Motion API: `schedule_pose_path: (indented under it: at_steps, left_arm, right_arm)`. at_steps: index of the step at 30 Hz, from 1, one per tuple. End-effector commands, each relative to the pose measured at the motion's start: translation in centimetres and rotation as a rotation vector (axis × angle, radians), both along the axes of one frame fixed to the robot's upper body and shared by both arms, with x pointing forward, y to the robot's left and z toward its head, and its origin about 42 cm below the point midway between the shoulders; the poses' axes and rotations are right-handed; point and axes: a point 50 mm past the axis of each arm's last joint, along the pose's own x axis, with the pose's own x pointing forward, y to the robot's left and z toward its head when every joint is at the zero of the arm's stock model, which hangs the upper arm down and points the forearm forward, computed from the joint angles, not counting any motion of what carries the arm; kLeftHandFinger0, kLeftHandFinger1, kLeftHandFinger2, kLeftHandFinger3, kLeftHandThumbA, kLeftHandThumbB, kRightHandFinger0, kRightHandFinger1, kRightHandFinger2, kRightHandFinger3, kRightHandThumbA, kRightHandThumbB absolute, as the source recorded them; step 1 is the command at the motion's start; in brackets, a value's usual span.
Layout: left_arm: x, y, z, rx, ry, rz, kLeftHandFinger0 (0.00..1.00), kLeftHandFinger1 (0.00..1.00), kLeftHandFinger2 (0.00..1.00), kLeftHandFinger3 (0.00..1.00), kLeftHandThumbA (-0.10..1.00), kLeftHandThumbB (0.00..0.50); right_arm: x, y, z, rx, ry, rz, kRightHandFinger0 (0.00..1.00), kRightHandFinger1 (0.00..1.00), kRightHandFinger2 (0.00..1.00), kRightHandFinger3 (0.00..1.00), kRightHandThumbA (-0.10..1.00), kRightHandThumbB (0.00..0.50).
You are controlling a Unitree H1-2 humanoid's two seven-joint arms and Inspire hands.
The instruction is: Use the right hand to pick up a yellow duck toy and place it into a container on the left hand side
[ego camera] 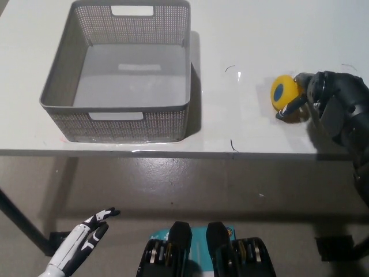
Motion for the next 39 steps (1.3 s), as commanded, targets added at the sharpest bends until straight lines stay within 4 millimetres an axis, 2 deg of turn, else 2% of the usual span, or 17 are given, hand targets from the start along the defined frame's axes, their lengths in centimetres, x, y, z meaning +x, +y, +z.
schedule_pose_path:
  at_steps: [1, 2, 3, 6, 7, 8, 9, 13, 14, 18, 23, 26, 29, 33, 34, 37, 39]
  left_arm:
    - [0.7, -0.2, 1.3, 0.004, -0.062, -0.016, 1.00, 1.00, 1.00, 1.00, 1.00, 0.478]
    - [0.7, -0.2, 1.3, 0.006, -0.061, -0.017, 1.00, 1.00, 1.00, 1.00, 1.00, 0.480]
    - [0.7, -0.2, 1.3, 0.007, -0.059, -0.016, 1.00, 1.00, 1.00, 1.00, 1.00, 0.485]
    - [1.1, -0.1, 1.6, 0.012, -0.061, -0.014, 1.00, 1.00, 1.00, 1.00, 1.00, 0.495]
    - [1.0, -0.2, 1.5, 0.012, -0.059, -0.016, 1.00, 1.00, 1.00, 1.00, 1.00, 0.496]
    - [1.0, -0.2, 1.5, 0.013, -0.061, -0.018, 1.00, 1.00, 1.00, 1.00, 1.00, 0.491]
    - [1.0, -0.2, 1.5, 0.019, -0.063, -0.019, 1.00, 1.00, 1.00, 1.00, 1.00, 0.493]
    - [1.1, -0.2, 1.6, 0.025, -0.061, -0.021, 1.00, 1.00, 1.00, 1.00, 1.00, 0.495]
    - [1.1, -0.2, 1.6, 0.028, -0.059, -0.020, 1.00, 1.00, 1.00, 1.00, 1.00, 0.497]
    - [1.1, -0.2, 1.6, 0.033, -0.053, -0.020, 1.00, 1.00, 1.00, 1.00, 1.00, 0.500]
    - [1.1, -0.3, 1.6, 0.030, -0.059, -0.018, 1.00, 1.00, 1.00, 1.00, 1.00, 0.496]
    - [1.3, -0.3, 1.8, 0.038, -0.065, -0.016, 1.00, 1.00, 1.00, 1.00, 1.00, 0.491]
    - [1.3, -0.2, 1.7, 0.036, -0.060, -0.015, 1.00, 1.00, 1.00, 1.00, 1.00, 0.493]
    - [1.3, -0.3, 1.6, 0.042, -0.058, -0.016, 1.00, 1.00, 1.00, 1.00, 1.00, 0.489]
    - [1.1, -0.3, 1.5, 0.045, -0.058, -0.015, 1.00, 1.00, 1.00, 1.00, 1.00, 0.478]
    - [0.8, -0.3, 1.5, 0.048, -0.057, -0.016, 1.00, 1.00, 1.00, 1.00, 1.00, 0.475]
    - [0.8, -0.3, 1.5, 0.050, -0.055, -0.017, 1.00, 1.00, 1.00, 1.00, 1.00, 0.473]
  right_arm:
    - [1.3, -0.5, 4.9, 0.100, -0.490, 0.026, 0.24, 0.28, 0.40, 0.58, 0.13, 0.245]
    - [1.3, -0.6, 4.9, 0.131, -0.531, 0.030, 0.05, 0.06, 0.19, 0.30, -0.05, 0.210]
    - [1.2, -0.6, 4.8, 0.159, -0.549, 0.033, 0.00, 0.00, 0.14, 0.20, -0.10, 0.190]
    - [1.4, -0.6, 5.3, 0.188, -0.568, 0.024, 0.03, 0.16, 0.35, 0.47, -0.10, 0.194]
    - [1.3, -0.7, 5.3, 0.190, -0.570, 0.022, 0.02, 0.15, 0.33, 0.43, -0.10, 0.193]
    - [1.3, -0.7, 5.3, 0.192, -0.571, 0.020, 0.05, 0.15, 0.33, 0.40, -0.10, 0.196]
    - [1.3, -0.7, 5.3, 0.200, -0.582, 0.016, 0.00, 0.09, 0.25, 0.32, -0.10, 0.192]
    - [1.3, -0.9, 5.2, 0.212, -0.605, 0.012, 0.00, 0.05, 0.27, 0.30, -0.10, 0.181]
    - [1.2, -1.0, 5.1, 0.215, -0.610, 0.011, 0.00, 0.06, 0.32, 0.35, -0.10, 0.176]
    - [1.2, -1.0, 5.1, 0.226, -0.613, 0.005, 0.00, 0.12, 0.40, 0.49, -0.10, 0.151]
    - [1.3, -0.8, 5.6, 0.256, -0.648, -0.004, 0.00, 0.14, 0.43, 0.54, -0.10, 0.164]
    - [1.5, -0.5, 6.7, 0.295, -0.698, 0.003, 0.00, 0.13, 0.46, 0.60, -0.10, 0.162]
    - [1.8, 0.5, 8.8, 0.345, -0.749, 0.014, 0.00, 0.23, 0.59, 0.72, -0.10, 0.145]
    - [2.1, 1.8, 11.4, 0.401, -0.818, 0.038, 0.00, 0.23, 0.58, 0.67, -0.10, 0.131]
    - [2.2, 2.3, 12.2, 0.417, -0.831, 0.046, 0.00, 0.19, 0.51, 0.50, -0.10, 0.115]
    - [2.3, 3.5, 13.9, 0.456, -0.869, 0.072, 0.00, 0.09, 0.38, 0.25, -0.10, 0.094]
    - [2.3, 4.4, 14.9, 0.469, -0.888, 0.093, 0.00, 0.11, 0.44, 0.33, -0.10, 0.090]
